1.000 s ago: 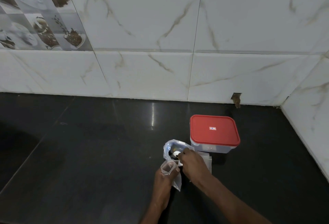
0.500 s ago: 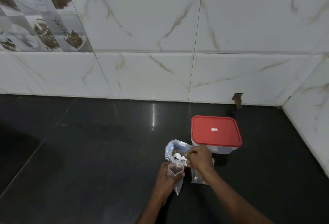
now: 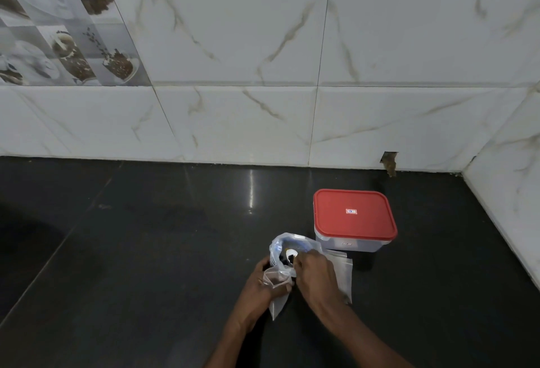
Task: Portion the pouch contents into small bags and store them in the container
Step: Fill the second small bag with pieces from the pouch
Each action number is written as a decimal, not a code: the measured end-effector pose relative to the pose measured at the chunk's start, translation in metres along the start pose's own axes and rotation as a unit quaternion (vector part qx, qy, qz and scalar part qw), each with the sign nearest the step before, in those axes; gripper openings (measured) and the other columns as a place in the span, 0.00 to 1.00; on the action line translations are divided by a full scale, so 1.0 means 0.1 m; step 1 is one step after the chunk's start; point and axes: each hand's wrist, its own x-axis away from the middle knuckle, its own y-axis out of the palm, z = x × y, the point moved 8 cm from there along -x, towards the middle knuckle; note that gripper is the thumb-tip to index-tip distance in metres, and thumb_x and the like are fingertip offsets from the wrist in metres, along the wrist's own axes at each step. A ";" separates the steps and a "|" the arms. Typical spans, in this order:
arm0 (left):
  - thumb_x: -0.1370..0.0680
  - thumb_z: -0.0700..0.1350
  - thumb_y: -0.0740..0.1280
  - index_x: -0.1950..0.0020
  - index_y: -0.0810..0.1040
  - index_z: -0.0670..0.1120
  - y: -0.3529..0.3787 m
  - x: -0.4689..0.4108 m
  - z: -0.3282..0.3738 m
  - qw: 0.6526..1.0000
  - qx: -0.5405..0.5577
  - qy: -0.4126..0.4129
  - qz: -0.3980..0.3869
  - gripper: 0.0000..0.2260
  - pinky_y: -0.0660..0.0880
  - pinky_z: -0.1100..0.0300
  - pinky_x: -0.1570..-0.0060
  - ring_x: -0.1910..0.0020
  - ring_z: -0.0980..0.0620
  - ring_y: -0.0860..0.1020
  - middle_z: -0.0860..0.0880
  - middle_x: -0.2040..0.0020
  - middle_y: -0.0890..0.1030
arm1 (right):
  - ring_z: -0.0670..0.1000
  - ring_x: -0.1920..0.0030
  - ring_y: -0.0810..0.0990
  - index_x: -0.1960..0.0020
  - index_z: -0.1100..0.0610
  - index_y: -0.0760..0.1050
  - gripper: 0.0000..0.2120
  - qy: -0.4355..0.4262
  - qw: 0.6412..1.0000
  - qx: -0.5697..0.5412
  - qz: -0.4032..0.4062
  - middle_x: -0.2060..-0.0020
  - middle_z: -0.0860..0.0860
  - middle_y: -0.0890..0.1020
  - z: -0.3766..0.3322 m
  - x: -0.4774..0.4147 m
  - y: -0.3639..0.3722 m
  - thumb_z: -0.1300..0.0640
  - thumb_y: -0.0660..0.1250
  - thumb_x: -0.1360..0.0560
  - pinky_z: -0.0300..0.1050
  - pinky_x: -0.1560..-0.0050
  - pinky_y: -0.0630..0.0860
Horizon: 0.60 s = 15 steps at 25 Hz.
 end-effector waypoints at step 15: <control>0.29 0.41 0.73 0.37 0.76 0.37 0.30 0.02 0.21 0.986 -0.152 0.057 -0.048 0.22 0.78 0.58 0.47 0.53 0.60 0.83 0.47 0.54 0.83 | 0.51 0.70 0.82 0.69 0.61 0.81 0.10 0.151 0.941 -0.299 0.040 0.71 0.54 0.83 0.30 -0.05 0.00 0.69 0.66 0.31 0.49 0.64 0.81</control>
